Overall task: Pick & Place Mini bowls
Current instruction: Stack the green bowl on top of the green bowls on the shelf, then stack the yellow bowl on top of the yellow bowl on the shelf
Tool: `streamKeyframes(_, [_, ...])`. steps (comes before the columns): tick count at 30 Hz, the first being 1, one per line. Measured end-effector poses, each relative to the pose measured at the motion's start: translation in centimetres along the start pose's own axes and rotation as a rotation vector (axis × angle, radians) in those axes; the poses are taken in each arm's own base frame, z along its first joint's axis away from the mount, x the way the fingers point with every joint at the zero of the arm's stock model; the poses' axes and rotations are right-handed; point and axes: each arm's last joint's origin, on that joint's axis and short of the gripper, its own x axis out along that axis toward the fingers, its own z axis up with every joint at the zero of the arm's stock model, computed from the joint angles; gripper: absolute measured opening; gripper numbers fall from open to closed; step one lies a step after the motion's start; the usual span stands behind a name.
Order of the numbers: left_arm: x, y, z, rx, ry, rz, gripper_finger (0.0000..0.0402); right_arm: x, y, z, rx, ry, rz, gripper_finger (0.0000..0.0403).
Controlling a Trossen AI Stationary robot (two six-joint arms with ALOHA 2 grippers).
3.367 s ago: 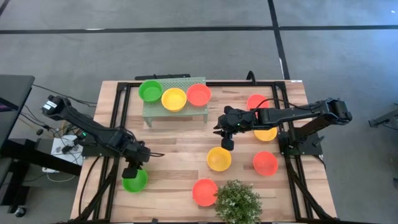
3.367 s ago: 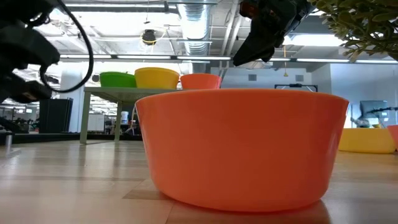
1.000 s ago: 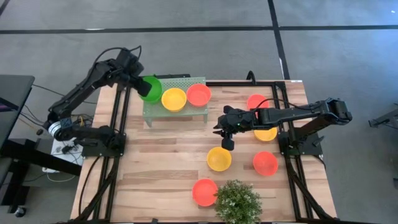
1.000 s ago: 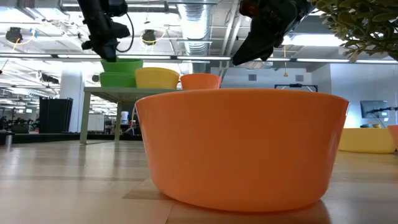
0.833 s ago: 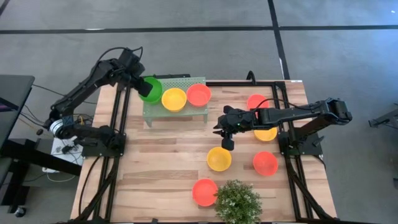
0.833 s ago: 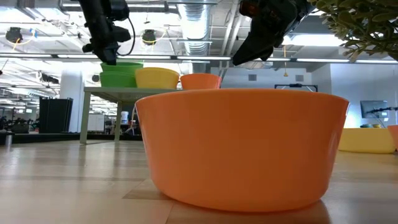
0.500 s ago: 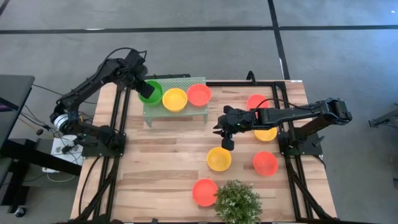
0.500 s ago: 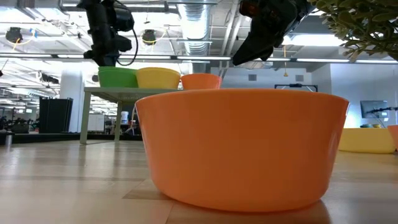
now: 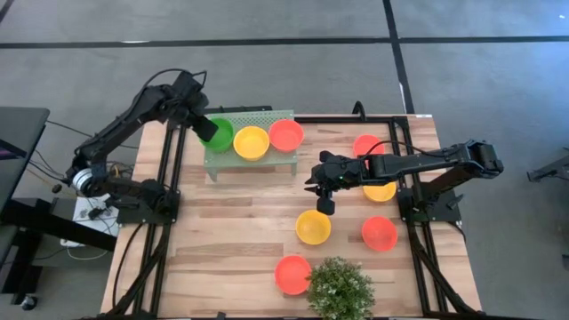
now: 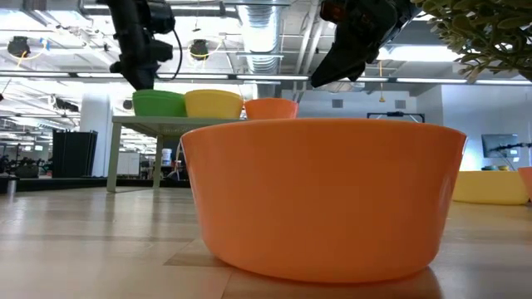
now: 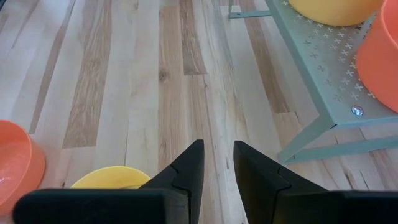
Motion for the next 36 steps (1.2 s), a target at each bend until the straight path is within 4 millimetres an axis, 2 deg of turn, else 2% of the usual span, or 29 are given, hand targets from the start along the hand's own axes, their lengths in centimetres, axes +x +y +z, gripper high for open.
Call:
streamKeyframes(14, [-5.2, -0.3, -2.5, 0.001, -0.215, 0.003, 0.0070, 0.0, 0.0, 0.0, 0.000, 0.000, 0.000, 0.0082])
streamKeyframes(18, [-7.1, -1.9, -3.3, 0.047, -0.314, -0.073, 0.0061, 0.0, 0.0, 0.0, 0.000, 0.000, 0.000, 0.0082])
streamKeyframes(23, [-8.9, -5.1, -4.4, 0.195, -0.454, -0.263, 0.0046, 0.0, 0.0, 0.0, 0.000, 0.000, 0.000, 0.0082])
streamKeyframes(30, [-7.2, -10.7, -7.6, 0.447, -0.644, -0.528, 0.0008, 0.0, 0.0, 0.0, 0.000, 0.000, 0.000, 0.0082])
streamKeyframes(36, [-3.7, -15.2, -11.3, 0.576, -0.775, -0.602, 0.0006, 0.0, 0.1, 0.0, 0.054, 0.000, 0.002, 0.0082])
